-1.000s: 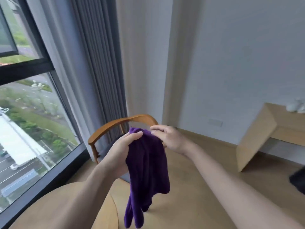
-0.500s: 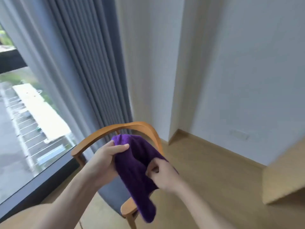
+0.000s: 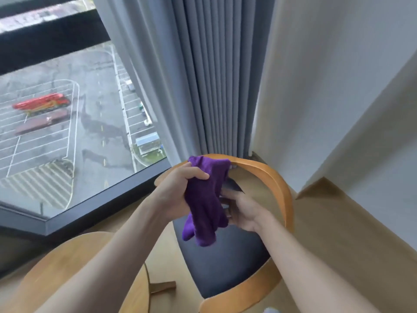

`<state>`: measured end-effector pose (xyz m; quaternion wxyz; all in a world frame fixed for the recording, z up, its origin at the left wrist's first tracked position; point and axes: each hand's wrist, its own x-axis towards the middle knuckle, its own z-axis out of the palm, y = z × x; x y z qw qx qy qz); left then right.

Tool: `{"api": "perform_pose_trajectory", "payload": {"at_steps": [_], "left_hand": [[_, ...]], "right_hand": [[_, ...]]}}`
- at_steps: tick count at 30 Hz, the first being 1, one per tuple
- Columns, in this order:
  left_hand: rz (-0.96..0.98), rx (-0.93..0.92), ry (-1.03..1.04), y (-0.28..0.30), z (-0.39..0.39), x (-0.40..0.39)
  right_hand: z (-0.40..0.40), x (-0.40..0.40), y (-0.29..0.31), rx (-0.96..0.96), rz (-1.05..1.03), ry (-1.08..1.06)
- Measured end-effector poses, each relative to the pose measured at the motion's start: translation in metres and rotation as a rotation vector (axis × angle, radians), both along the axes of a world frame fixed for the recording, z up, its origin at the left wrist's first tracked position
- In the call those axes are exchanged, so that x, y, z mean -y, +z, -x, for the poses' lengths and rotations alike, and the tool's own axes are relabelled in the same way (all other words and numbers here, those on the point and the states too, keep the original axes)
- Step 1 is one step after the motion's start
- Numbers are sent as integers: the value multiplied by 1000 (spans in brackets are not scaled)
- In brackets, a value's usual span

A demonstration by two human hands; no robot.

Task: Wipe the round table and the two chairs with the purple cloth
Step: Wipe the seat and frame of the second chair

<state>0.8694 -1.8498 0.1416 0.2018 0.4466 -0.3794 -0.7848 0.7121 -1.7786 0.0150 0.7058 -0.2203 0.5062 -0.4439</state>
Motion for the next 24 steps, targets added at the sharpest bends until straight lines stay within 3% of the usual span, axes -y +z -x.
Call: {"api": "perform_pose_trajectory", "payload": {"at_steps": [5, 9, 12, 15, 19, 24], "left_hand": [[90, 60, 51, -27, 24, 75], [236, 318, 234, -72, 20, 128], [283, 507, 261, -110, 0, 143], [333, 636, 240, -152, -21, 136], [250, 726, 231, -236, -24, 92], [99, 981, -80, -382, -27, 25]], "right_hand": [[28, 117, -23, -104, 84, 6], [59, 194, -67, -563, 39, 215], [83, 215, -98, -890, 73, 355], [93, 213, -132, -1108, 147, 352], [84, 165, -197, -1168, 187, 406], [82, 89, -289, -1212, -103, 1016]]}}
